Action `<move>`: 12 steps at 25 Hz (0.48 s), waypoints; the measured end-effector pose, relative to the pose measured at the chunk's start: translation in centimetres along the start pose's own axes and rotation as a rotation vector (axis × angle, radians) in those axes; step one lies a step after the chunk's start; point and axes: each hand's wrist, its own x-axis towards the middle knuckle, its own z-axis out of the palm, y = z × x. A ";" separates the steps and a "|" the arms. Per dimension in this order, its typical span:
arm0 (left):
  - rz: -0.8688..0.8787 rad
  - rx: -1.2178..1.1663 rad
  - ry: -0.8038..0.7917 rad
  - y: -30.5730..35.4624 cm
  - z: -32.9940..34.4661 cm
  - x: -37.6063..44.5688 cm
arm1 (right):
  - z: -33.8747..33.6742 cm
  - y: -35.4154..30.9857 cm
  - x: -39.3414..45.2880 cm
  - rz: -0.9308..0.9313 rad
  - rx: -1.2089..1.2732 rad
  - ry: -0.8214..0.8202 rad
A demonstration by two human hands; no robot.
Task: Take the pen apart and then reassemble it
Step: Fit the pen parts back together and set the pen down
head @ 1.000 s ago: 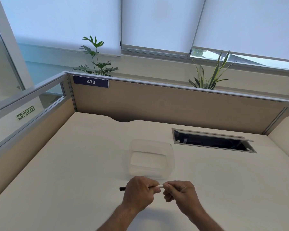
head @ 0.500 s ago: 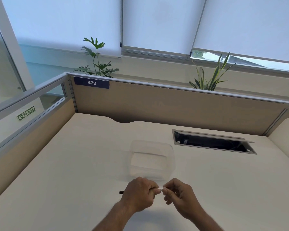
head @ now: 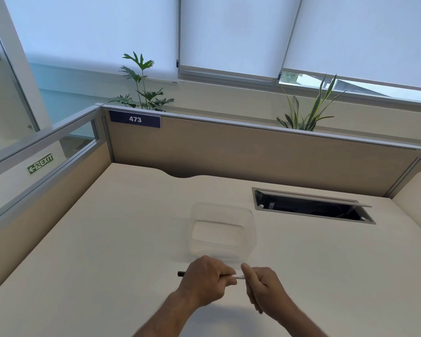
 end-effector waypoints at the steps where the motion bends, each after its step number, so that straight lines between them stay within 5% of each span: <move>1: 0.000 -0.006 0.003 -0.1 -0.1 0.1 | 0.1 -0.1 0.1 0.038 0.027 -0.022; 12: -0.105 -0.146 -0.191 -0.3 -0.9 0.0 | 0.1 1.6 -0.2 -0.219 -0.193 0.045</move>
